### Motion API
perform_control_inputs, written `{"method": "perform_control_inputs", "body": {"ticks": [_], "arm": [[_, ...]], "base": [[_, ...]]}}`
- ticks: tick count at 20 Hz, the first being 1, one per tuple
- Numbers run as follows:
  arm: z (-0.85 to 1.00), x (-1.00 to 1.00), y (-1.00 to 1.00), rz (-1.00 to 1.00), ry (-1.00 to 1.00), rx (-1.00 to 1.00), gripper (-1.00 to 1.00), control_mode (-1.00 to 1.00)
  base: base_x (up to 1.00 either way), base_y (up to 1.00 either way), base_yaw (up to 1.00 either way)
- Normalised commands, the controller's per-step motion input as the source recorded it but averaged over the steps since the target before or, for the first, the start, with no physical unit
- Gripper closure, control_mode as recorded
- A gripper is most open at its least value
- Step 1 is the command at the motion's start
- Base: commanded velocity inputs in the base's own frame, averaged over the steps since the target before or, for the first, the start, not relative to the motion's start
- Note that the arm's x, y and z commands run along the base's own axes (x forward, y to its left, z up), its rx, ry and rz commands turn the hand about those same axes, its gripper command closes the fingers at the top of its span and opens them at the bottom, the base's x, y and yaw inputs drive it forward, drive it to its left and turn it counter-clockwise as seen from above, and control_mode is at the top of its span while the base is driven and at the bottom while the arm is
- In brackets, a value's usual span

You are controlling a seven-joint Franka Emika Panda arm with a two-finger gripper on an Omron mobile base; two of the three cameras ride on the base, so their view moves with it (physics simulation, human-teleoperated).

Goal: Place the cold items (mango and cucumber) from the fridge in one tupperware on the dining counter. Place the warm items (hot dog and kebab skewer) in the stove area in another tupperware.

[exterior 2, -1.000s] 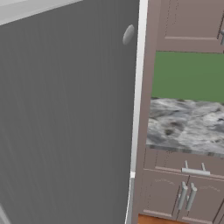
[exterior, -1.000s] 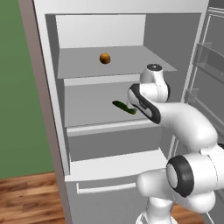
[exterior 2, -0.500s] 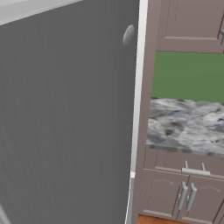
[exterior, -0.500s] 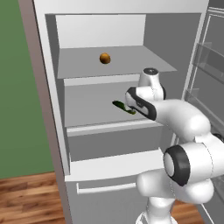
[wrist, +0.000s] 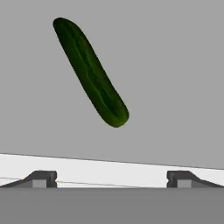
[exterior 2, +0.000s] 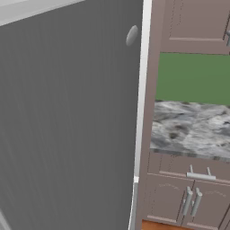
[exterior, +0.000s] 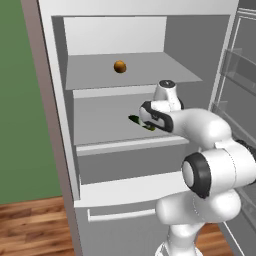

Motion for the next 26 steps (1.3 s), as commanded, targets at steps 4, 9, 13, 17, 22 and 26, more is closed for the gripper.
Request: {"method": "perform_control_inputs", "body": {"ticks": [4,9,13,17,22,26], "arm": [[-0.11,0.27,0.04,0.00,0.00,0.00,-1.00,-1.00],[-0.12,0.26,0.05,0.00,0.00,0.00,-1.00,-1.00],[-0.15,0.22,0.04,0.01,0.00,0.00,-1.00,-1.00],[-0.17,0.18,0.01,0.03,0.00,0.00,-1.00,-1.00],[-0.17,0.18,0.02,0.04,0.00,0.00,-1.00,-1.00],[-0.16,0.20,0.03,0.05,0.00,0.00,-1.00,-1.00]], "base": [[0.00,0.00,0.00],[0.00,0.00,0.00],[0.00,0.00,0.00],[0.00,0.00,0.00],[0.00,0.00,0.00],[0.00,0.00,0.00]]}}
